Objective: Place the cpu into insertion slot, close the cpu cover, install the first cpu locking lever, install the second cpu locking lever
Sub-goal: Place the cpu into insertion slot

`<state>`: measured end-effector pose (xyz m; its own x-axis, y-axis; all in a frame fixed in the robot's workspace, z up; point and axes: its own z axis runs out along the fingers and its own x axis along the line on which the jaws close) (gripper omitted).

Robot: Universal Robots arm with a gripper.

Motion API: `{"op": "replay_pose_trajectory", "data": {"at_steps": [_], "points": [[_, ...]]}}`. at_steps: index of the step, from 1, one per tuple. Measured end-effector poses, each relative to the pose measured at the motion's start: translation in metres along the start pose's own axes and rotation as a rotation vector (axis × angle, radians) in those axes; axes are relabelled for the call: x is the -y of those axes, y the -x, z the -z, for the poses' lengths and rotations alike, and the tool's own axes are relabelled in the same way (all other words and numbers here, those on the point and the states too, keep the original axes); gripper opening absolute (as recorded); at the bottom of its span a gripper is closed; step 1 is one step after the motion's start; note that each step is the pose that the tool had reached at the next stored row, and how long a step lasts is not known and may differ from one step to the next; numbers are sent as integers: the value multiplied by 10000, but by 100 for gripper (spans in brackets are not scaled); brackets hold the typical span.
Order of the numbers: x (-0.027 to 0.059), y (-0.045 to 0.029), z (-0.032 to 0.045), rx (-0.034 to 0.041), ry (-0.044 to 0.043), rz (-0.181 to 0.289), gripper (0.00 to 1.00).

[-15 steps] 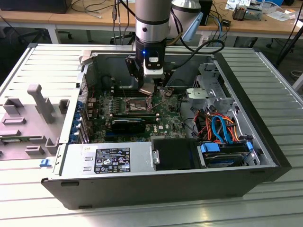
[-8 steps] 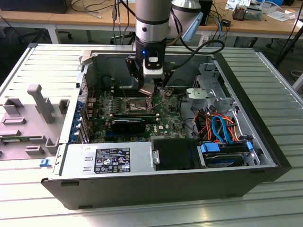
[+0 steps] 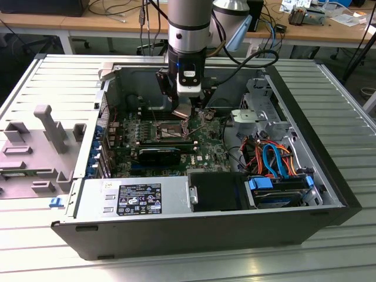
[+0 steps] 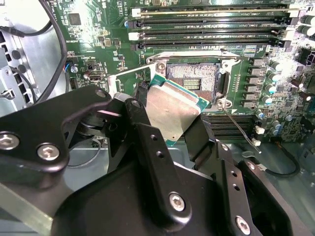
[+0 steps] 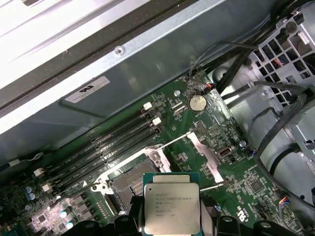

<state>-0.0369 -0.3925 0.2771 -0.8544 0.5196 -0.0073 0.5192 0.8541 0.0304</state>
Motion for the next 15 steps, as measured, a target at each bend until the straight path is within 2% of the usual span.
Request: {"op": "replay_pose_trajectory", "data": {"at_steps": [15], "points": [[0, 0, 0, 31, -44, -154, 54]]}}
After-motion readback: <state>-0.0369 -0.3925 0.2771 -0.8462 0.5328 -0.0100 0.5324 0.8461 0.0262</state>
